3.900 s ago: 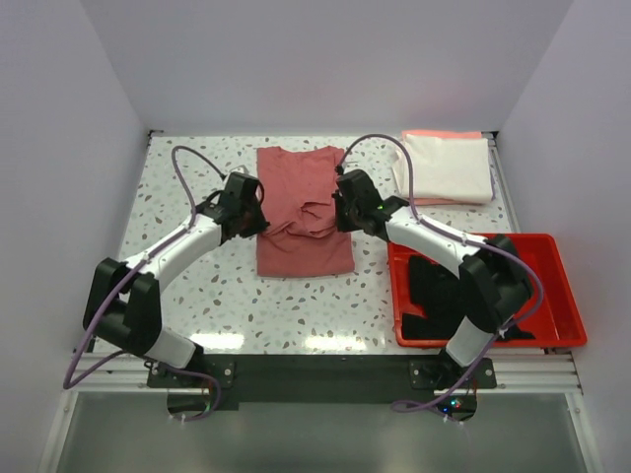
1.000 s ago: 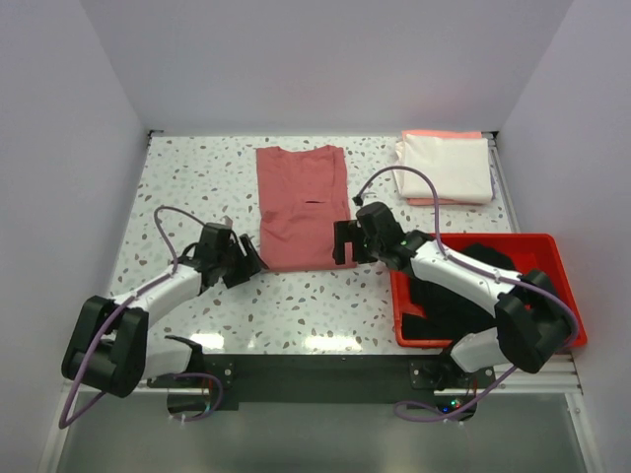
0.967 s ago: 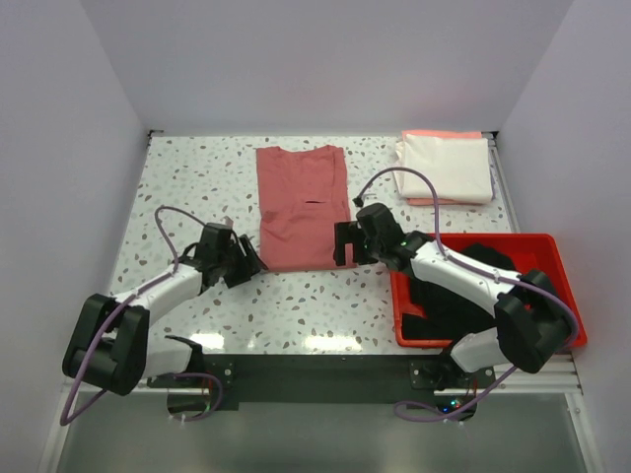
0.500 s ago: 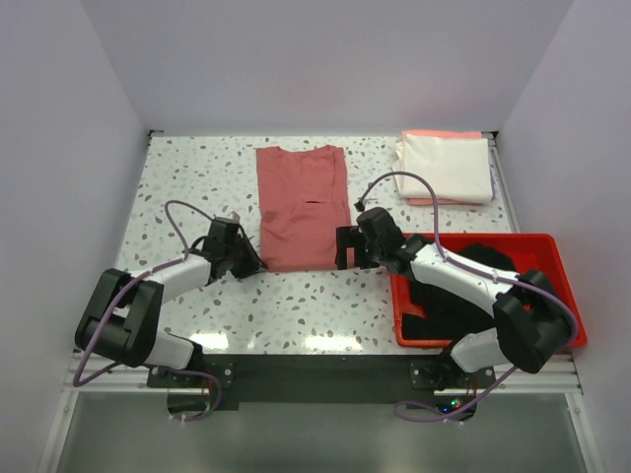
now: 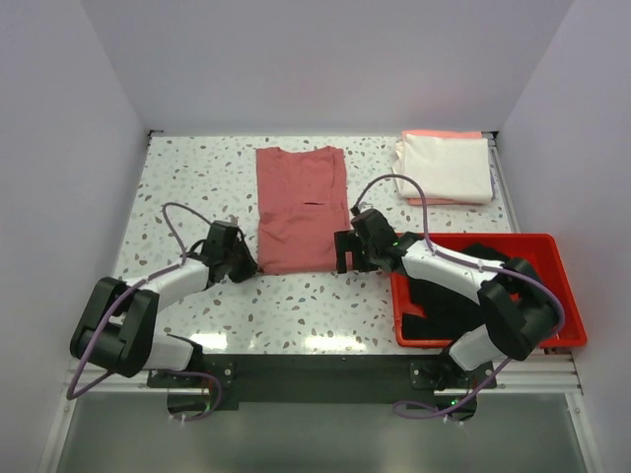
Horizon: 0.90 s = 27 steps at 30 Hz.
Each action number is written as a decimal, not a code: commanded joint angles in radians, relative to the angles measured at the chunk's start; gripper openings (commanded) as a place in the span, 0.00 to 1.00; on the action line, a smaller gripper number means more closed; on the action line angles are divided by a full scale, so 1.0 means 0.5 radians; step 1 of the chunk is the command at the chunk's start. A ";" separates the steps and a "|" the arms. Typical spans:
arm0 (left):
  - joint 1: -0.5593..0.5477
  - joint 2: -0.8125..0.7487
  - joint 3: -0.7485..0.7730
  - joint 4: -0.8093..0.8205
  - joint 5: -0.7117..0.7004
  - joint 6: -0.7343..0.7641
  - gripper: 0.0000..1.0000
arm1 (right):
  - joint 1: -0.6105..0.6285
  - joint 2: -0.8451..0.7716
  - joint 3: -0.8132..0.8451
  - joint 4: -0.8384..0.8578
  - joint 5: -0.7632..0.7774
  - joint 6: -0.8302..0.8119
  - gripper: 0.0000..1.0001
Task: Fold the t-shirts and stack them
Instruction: Fold the tshirt
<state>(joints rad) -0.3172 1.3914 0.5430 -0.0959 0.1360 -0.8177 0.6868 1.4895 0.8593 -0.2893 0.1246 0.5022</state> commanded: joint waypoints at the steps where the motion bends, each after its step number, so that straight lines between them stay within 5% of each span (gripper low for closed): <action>1: -0.010 -0.123 -0.098 -0.197 -0.134 0.052 0.00 | 0.004 0.025 0.098 -0.010 -0.099 -0.041 0.94; 13: -0.010 -0.408 -0.307 -0.348 -0.192 0.000 0.00 | 0.004 -0.015 -0.077 0.060 -0.335 0.032 0.91; 19: -0.010 -0.448 -0.310 -0.373 -0.208 -0.009 0.00 | 0.004 0.071 -0.089 0.121 -0.372 0.063 0.79; 24: -0.010 -0.464 -0.322 -0.370 -0.204 -0.021 0.00 | 0.004 0.150 -0.083 0.186 -0.402 0.076 0.52; 27: -0.010 -0.460 -0.325 -0.363 -0.208 -0.024 0.00 | 0.010 0.199 -0.083 0.220 -0.458 0.094 0.48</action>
<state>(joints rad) -0.3168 1.1633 0.4103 -0.2073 0.0669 -0.8276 0.6868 1.5723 0.8223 -0.2386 -0.0681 0.5320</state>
